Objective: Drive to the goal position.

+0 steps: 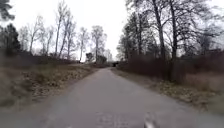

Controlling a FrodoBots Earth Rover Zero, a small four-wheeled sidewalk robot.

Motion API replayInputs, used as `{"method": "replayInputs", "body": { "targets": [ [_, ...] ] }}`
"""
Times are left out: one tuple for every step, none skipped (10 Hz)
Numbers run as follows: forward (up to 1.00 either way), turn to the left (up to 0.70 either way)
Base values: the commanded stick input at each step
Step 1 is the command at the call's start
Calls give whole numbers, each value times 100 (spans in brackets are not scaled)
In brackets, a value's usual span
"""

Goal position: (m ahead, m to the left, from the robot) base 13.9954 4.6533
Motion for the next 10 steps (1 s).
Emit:
{"method": "replayInputs", "body": {
  "targets": [
    [70, 2],
    [70, 0],
    [70, 0],
    [70, 0],
    [70, 0],
    [70, 0],
    [70, 0],
    [70, 0],
    [70, 0],
    [70, 0]
  ]
}}
